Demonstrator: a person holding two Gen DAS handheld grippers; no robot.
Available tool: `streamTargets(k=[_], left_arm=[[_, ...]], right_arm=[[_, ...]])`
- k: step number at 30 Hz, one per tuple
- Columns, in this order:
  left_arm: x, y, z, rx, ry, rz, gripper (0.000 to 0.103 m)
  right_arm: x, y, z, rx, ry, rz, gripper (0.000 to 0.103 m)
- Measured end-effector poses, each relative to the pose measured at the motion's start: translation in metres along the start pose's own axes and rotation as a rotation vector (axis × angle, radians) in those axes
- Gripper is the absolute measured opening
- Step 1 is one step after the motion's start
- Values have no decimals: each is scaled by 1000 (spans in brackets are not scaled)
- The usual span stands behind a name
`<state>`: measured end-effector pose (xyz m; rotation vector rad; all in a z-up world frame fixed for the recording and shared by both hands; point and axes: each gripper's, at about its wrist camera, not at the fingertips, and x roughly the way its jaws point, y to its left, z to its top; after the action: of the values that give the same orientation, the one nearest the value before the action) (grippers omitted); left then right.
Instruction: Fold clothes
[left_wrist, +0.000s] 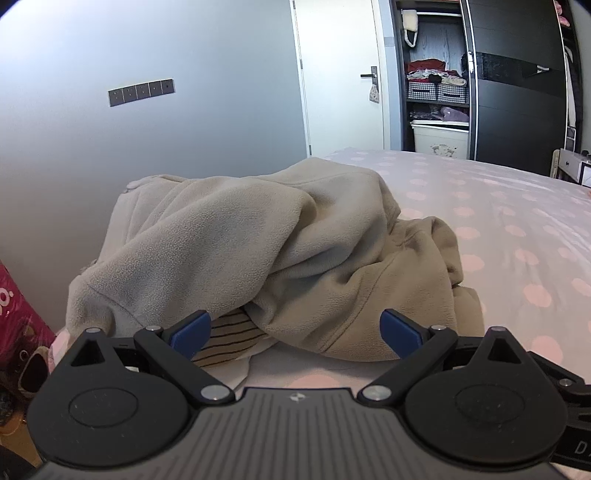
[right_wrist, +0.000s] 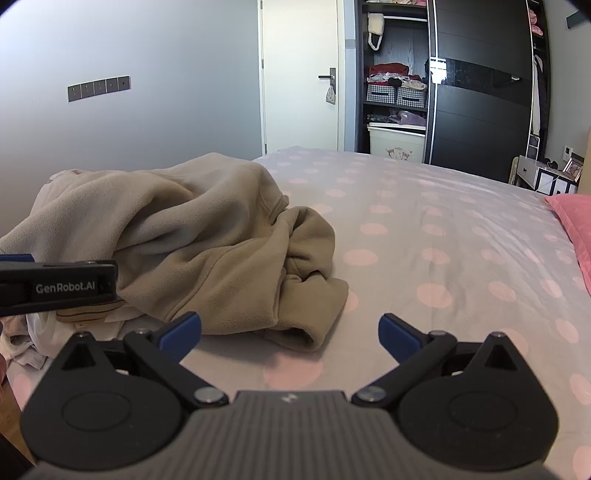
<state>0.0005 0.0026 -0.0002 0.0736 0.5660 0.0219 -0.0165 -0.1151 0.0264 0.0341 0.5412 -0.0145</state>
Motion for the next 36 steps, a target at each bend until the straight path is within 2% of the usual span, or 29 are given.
streamTargets(k=[8, 11, 36], left_arm=[[3, 12, 0, -22, 21, -28, 99], [1, -7, -2, -11, 15, 10, 99], [-1, -6, -2, 11, 14, 6, 99]], right_arm=[[2, 1, -2, -2, 4, -4, 103], [6, 3, -2, -3, 4, -6, 103], [3, 2, -3, -11, 13, -2, 103]])
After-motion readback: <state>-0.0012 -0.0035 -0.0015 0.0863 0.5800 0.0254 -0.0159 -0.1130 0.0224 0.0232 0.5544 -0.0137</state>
